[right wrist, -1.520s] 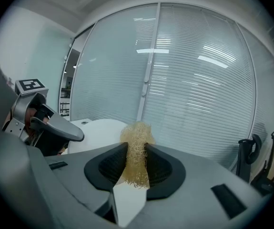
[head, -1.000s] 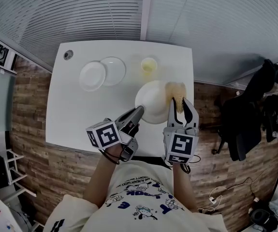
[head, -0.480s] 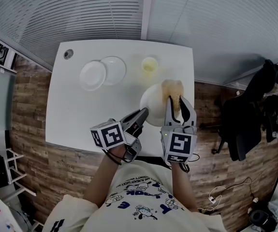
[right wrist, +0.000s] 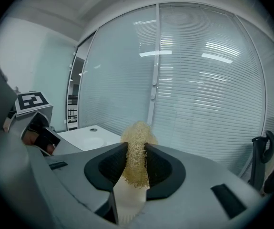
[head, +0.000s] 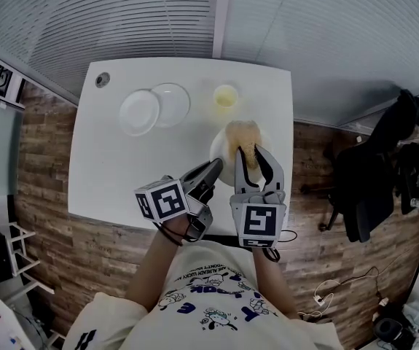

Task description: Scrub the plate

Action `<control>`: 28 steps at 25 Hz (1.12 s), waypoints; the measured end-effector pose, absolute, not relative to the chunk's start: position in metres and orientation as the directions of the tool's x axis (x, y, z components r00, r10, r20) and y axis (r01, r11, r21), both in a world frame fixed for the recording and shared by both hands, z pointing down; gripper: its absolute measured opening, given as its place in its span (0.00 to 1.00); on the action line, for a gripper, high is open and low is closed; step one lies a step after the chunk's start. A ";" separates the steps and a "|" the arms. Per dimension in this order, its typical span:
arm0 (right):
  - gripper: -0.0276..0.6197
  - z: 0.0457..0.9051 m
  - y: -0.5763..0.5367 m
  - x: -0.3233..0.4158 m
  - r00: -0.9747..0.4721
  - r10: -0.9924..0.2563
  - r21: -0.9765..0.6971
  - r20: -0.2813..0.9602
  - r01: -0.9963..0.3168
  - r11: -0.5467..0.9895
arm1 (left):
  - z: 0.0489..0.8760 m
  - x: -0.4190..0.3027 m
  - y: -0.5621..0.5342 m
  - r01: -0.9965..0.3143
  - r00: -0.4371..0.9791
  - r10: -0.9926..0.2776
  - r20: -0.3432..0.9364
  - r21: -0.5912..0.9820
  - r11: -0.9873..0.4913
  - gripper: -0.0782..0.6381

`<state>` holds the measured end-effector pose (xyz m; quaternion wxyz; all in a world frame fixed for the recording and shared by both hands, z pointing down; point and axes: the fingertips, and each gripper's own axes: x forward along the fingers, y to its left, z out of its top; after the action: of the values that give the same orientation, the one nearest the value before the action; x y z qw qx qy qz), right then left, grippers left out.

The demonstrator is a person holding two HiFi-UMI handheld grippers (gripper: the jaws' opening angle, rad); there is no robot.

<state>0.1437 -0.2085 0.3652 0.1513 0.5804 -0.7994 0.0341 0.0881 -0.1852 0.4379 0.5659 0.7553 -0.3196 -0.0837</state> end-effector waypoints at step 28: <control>0.18 0.369 -0.196 0.106 -0.399 -0.868 0.127 0.296 -0.884 0.449 | 0.421 0.053 -0.217 -0.332 0.696 -0.695 0.180 0.939 -0.089 0.15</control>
<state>0.1057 -0.1963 0.3692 0.1612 0.5241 -0.8359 0.0252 0.0533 -0.2172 0.4210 0.5733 0.7205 -0.3565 -0.1586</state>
